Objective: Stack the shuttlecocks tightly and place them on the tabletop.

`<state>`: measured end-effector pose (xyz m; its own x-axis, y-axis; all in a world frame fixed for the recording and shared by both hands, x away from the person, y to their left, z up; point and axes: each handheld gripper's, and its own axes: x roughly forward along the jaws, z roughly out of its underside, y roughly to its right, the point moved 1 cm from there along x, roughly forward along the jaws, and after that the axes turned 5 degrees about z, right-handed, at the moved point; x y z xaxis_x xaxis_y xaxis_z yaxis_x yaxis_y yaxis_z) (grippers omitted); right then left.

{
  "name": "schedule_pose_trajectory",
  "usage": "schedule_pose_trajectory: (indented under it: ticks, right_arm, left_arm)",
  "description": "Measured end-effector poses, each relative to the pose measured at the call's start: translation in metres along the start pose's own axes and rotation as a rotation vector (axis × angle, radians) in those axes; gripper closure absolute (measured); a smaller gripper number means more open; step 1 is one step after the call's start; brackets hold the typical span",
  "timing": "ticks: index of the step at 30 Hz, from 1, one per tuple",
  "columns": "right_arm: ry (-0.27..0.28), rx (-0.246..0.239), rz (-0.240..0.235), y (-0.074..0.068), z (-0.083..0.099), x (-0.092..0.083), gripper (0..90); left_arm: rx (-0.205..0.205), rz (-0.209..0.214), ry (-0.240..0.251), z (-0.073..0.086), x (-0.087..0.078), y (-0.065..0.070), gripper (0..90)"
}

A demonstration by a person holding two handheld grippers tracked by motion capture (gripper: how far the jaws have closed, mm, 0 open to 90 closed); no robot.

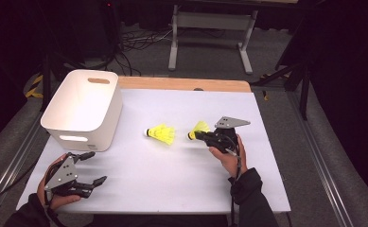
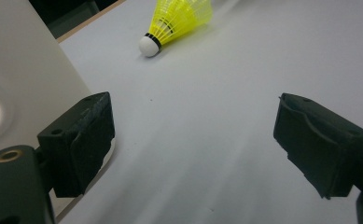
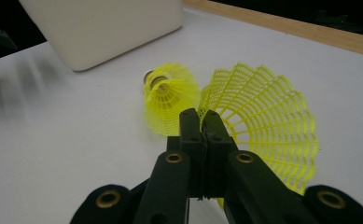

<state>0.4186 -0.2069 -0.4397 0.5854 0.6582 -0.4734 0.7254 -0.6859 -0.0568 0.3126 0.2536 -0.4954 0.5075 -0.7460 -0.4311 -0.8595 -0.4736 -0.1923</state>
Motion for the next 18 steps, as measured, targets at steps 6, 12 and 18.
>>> schedule_pose_trajectory:
  ticks: [6, 12, 18]
  right_arm:
    - [-0.022, -0.067, -0.042, -0.025, 0.004, 0.002, 89.4]
    - [-0.034, -0.091, -0.059, -0.036, 0.008, 0.004, 89.2]
    - [-0.066, -0.097, -0.063, -0.041, 0.016, 0.006, 88.0]
  left_arm:
    - [0.002, -0.001, 0.003, 0.0, -0.001, 0.001, 13.3]
    - [0.006, 0.003, 0.001, 0.0, 0.0, 0.001, 13.3]
    - [0.006, 0.004, 0.001, 0.0, -0.001, 0.001, 13.3]
